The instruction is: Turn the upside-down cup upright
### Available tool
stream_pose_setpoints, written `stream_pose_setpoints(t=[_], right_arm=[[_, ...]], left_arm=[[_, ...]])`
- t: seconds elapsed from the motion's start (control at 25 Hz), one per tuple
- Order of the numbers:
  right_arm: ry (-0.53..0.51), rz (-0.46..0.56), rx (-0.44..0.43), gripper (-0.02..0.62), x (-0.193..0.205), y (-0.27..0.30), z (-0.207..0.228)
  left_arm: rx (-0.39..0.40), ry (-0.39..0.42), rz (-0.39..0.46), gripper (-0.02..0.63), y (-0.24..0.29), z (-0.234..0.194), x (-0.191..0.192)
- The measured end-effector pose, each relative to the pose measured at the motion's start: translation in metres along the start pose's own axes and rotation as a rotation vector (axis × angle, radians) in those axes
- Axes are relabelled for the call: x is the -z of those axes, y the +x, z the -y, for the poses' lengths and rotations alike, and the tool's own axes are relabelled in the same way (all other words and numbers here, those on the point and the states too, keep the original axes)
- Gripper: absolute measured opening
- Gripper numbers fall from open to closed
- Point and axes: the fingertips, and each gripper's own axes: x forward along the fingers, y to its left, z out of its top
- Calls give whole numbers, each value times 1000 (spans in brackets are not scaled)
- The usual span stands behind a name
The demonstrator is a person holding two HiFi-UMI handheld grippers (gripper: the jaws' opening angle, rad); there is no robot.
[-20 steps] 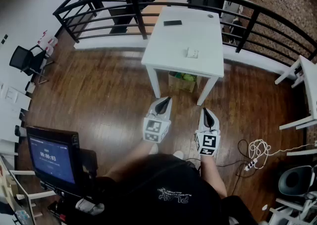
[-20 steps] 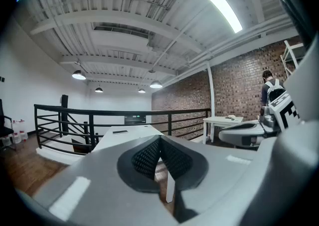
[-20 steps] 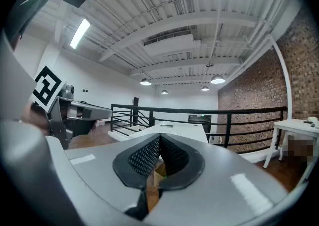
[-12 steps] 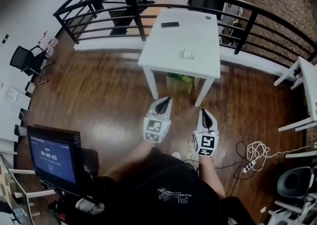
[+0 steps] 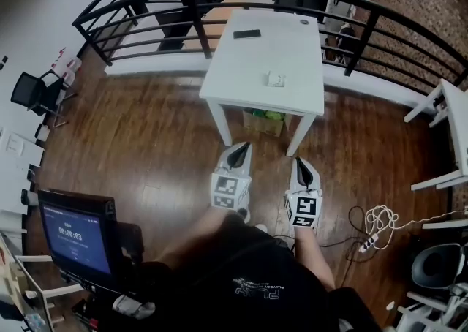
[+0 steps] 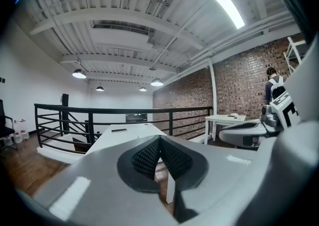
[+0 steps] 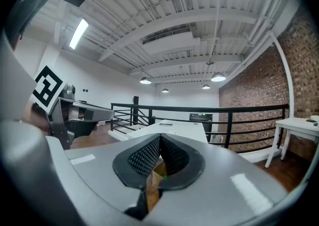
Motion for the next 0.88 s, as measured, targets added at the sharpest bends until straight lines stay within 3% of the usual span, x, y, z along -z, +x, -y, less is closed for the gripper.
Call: stream_pose_setpoints(t=[0.48,0.68,0.88], right_arm=[[9,-17,-14,12,-9,92,8],[6,-29,7,12,-17,136,13],[2,-37,28,12,-23,175,20]], left_arm=[[62,5,-11,-3,82,-50,-6],[80,0,-50,-3,115,-78,-3],[88,-8,-37,-3,146,-101,-12]])
